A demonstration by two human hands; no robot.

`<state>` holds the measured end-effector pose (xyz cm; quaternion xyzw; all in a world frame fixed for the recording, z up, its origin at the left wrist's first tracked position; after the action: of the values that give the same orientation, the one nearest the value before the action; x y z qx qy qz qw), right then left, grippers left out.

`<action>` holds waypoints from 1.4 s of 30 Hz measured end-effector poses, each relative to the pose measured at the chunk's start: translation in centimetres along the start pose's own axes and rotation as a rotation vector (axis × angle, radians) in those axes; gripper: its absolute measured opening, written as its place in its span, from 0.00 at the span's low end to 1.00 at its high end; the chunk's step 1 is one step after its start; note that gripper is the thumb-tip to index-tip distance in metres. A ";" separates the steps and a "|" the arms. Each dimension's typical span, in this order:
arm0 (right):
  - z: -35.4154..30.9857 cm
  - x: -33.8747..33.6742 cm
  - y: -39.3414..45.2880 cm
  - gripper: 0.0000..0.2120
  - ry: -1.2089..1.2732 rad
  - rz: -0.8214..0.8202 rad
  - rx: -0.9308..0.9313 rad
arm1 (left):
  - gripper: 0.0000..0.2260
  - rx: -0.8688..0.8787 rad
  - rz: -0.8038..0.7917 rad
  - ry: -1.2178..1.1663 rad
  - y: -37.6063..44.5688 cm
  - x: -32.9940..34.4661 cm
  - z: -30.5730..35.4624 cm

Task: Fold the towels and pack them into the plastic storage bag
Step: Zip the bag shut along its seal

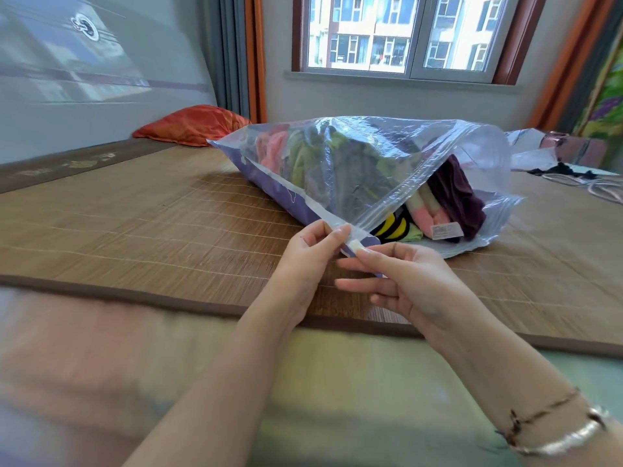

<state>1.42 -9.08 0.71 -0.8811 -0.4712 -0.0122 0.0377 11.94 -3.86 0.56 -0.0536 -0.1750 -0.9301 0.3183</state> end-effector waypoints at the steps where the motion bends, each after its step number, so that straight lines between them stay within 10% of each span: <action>1: 0.1 0.0 0.0 0.11 -0.020 0.006 0.004 | 0.15 -0.002 0.005 -0.002 0.0 0.0 0.0; 42: 0.8 1.2 0.4 0.05 0.095 -0.017 0.077 | 0.06 -0.024 0.056 -0.065 0.5 -0.6 -0.4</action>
<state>2.43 -8.27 -0.01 -0.8733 -0.4767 -0.0359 0.0938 12.75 -3.99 0.20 -0.0925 -0.1725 -0.9207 0.3376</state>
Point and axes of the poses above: each hand's wrist, its own y-axis towards the middle knuckle, its own x-axis out of the palm, z = x × y, the point moved 9 cm from there along y, towards the middle knuckle, and after that the axes turned 1 degree about -z, right-handed, at the moved point
